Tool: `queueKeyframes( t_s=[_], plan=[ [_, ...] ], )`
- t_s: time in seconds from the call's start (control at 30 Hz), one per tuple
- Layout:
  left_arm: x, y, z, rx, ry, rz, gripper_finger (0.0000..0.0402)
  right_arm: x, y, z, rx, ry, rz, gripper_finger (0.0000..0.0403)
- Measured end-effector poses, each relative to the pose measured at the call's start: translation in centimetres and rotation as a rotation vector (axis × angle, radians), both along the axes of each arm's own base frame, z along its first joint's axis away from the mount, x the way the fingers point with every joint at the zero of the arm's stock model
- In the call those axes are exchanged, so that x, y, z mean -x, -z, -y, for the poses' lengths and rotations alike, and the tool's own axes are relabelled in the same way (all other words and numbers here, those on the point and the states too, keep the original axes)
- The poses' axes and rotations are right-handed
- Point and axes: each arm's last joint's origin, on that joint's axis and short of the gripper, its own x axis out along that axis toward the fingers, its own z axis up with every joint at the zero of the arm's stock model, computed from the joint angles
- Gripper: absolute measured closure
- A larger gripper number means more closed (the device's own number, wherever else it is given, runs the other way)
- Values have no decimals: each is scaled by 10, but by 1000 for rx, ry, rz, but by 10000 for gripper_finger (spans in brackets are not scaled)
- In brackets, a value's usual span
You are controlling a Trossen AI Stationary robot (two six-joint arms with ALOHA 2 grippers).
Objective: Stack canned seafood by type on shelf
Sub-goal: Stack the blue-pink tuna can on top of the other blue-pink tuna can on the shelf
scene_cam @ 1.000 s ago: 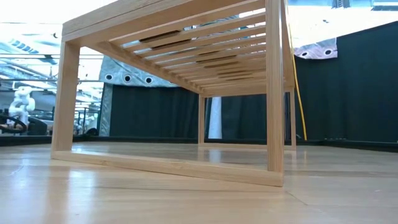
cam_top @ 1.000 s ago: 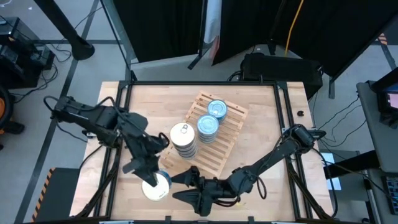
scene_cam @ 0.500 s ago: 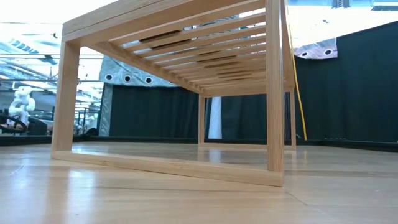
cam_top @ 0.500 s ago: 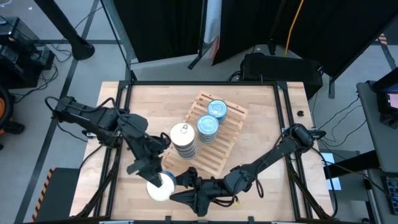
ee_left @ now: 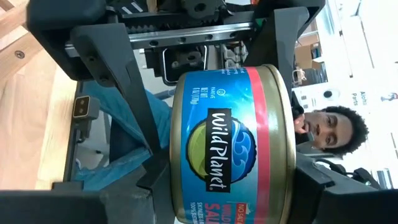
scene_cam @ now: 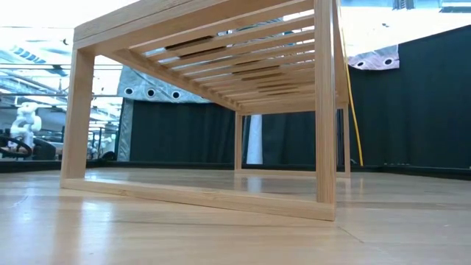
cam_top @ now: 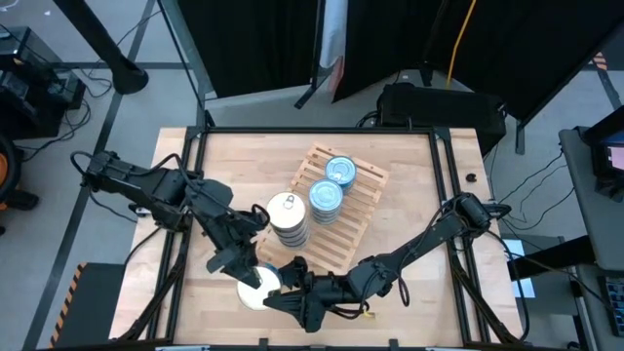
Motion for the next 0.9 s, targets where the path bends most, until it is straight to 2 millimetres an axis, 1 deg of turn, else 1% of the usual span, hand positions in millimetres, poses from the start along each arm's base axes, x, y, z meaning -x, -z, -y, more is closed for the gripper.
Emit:
queueKeyframes(
  t_s=[0.23, 0.33, 0.43, 0.57, 0.73, 0.8, 0.9],
  plan=[
    [0, 0, 0, -5, -1, 8, 199, 0, 0, 0, 1, 0, -1, 26],
    [0, 0, 0, -8, -5, 10, 199, 0, 0, 0, -1, 5, -2, 37],
    [0, 0, 0, -10, -5, 12, 199, 0, 0, 0, -5, 14, -4, 74],
    [0, 0, 0, -16, -7, 15, 199, 0, 0, 1, -22, 42, -9, 140],
    [1, -2, -3, -77, -67, 82, 193, 1, 1, 1, -42, 83, -27, 211],
    [3, -4, -4, -90, -78, 103, 183, 2, 1, -1, -48, 92, -26, 229],
    [7, -9, -6, -88, -92, 132, 161, 3, 0, -2, -58, 104, -23, 232]
  ],
)
